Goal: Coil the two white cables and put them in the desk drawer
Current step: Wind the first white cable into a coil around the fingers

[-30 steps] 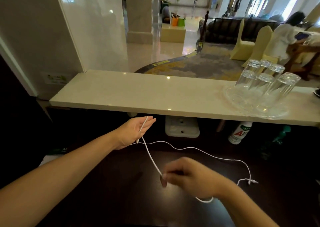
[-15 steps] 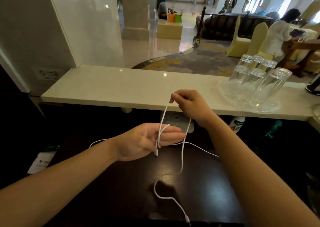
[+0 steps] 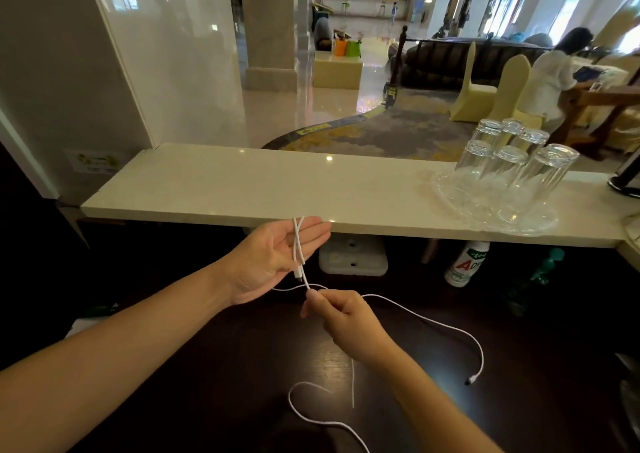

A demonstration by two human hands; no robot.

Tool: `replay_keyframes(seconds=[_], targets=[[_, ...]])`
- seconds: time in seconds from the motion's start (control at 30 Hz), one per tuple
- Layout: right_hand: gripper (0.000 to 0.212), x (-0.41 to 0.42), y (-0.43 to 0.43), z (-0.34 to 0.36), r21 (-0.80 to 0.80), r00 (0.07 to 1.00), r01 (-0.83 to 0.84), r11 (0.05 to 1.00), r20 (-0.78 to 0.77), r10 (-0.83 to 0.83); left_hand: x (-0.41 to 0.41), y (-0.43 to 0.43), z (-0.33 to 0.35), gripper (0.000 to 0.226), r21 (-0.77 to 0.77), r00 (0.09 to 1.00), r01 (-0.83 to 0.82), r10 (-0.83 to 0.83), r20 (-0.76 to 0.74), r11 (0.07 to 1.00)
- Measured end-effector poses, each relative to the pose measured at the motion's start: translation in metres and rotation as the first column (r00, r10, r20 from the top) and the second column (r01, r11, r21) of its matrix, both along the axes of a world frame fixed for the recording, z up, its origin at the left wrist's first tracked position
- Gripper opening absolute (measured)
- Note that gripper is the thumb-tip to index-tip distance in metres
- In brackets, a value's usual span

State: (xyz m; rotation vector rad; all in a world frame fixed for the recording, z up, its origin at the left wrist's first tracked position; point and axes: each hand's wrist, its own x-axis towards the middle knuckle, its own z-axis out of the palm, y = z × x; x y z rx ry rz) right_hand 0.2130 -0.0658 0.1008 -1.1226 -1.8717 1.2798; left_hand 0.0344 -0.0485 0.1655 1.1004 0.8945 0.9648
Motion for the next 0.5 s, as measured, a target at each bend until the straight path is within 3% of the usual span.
replay_keyframes(seconds=[0.17,0.3,0.37,0.5], targets=[[0.023,0.012,0.000,0.043,0.319,0.961,-0.176,0.931,0.261,0.092,0.004,-0.002,0.000,0.081,0.052,0.925,0.130,-0.102,-0.366,0.990],[0.015,0.019,0.016,0.084,0.478,0.922,-0.276,0.834,0.376,0.090,0.013,-0.012,0.004,0.070,0.006,0.845,0.262,-0.226,-0.484,0.965],[0.015,0.022,0.029,0.103,0.491,0.926,-0.264,0.830,0.369,0.076,0.017,-0.014,0.004,0.076,-0.013,0.837,0.324,-0.292,-0.463,0.946],[0.021,0.034,0.067,0.109,0.394,0.978,-0.136,0.909,0.197,0.061,0.021,-0.020,0.010,0.082,-0.124,0.892,0.376,-0.395,-0.218,0.918]])
